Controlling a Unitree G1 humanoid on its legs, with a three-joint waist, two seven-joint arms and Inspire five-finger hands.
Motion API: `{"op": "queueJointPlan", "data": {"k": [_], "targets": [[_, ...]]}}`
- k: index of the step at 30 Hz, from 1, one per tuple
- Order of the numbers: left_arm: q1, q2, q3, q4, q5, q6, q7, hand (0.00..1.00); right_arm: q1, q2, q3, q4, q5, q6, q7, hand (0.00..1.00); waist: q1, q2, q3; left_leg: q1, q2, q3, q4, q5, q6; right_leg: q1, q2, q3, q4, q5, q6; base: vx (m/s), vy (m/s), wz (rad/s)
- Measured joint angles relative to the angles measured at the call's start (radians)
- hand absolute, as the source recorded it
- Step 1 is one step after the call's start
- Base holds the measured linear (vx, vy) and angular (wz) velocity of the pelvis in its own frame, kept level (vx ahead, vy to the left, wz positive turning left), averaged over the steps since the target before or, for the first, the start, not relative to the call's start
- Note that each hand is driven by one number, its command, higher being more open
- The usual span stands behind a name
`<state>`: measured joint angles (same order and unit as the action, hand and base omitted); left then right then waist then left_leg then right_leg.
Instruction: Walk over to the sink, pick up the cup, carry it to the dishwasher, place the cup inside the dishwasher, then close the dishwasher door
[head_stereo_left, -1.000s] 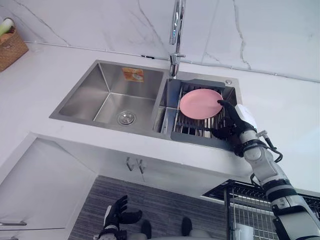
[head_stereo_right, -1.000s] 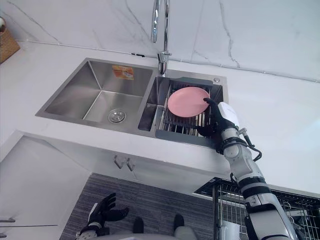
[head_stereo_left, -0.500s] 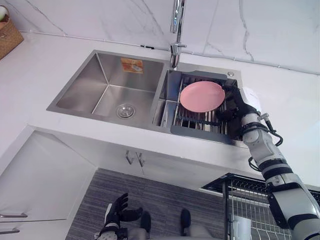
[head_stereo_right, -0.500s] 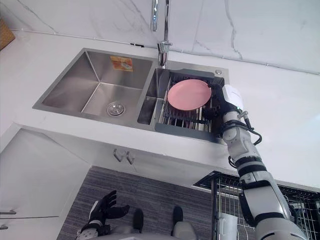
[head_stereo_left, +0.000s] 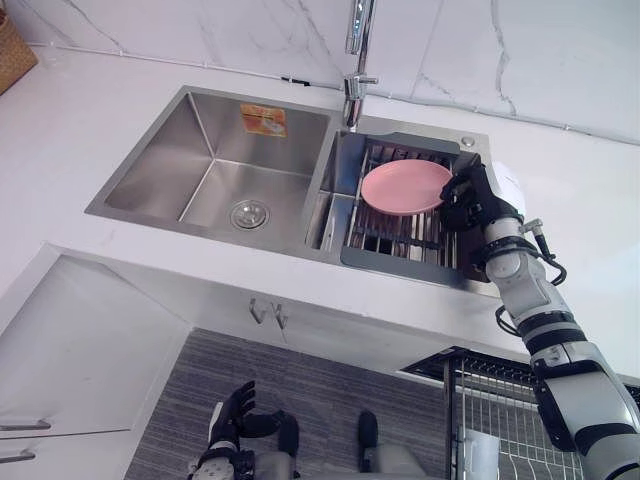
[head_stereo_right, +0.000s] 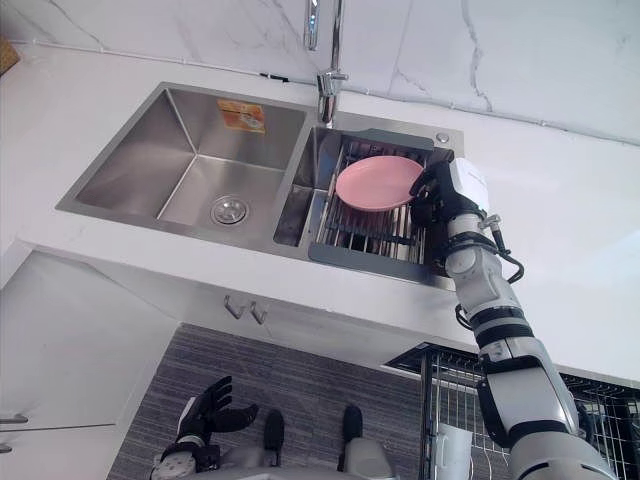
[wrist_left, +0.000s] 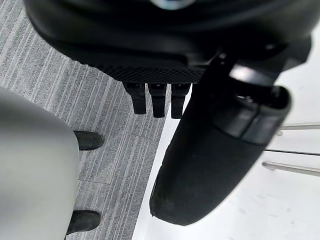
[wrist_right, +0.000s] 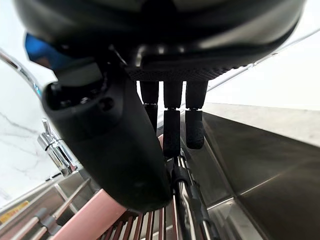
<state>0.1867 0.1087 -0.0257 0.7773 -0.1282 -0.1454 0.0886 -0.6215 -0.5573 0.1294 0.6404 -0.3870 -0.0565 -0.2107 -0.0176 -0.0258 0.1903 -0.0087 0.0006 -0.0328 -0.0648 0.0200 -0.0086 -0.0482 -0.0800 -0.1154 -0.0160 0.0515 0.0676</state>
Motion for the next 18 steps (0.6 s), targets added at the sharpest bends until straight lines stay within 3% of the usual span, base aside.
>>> {"op": "queueJointPlan", "data": {"k": [8,13,18], "targets": [[0.003,-0.005,0.004,-0.015,0.009,0.005,0.000,0.90,0.174,0.016,-0.035,-0.248,0.002,-0.007,0.009,0.30,0.000,-0.001,0.001,0.027,0.012,0.002,-0.004,-0.007,-0.003,0.021,0.006,0.004,0.005,0.001,0.000,0.00,-0.003,0.00],[0.004,-0.012,0.024,-0.023,0.012,0.011,-0.002,0.90,0.302,0.047,-0.109,-0.486,0.014,-0.053,0.009,0.30,-0.007,-0.001,0.001,0.059,0.017,0.030,0.004,-0.018,-0.006,0.035,0.011,0.034,0.021,0.000,0.001,-0.02,0.000,-0.15],[0.008,-0.012,0.027,0.005,0.031,0.019,-0.005,0.90,0.379,0.049,-0.159,-0.610,0.042,-0.081,0.011,0.30,-0.025,-0.002,0.000,0.083,0.016,0.069,0.035,-0.040,-0.011,0.054,0.011,0.073,0.028,-0.004,0.001,-0.07,0.016,-0.23]]}}
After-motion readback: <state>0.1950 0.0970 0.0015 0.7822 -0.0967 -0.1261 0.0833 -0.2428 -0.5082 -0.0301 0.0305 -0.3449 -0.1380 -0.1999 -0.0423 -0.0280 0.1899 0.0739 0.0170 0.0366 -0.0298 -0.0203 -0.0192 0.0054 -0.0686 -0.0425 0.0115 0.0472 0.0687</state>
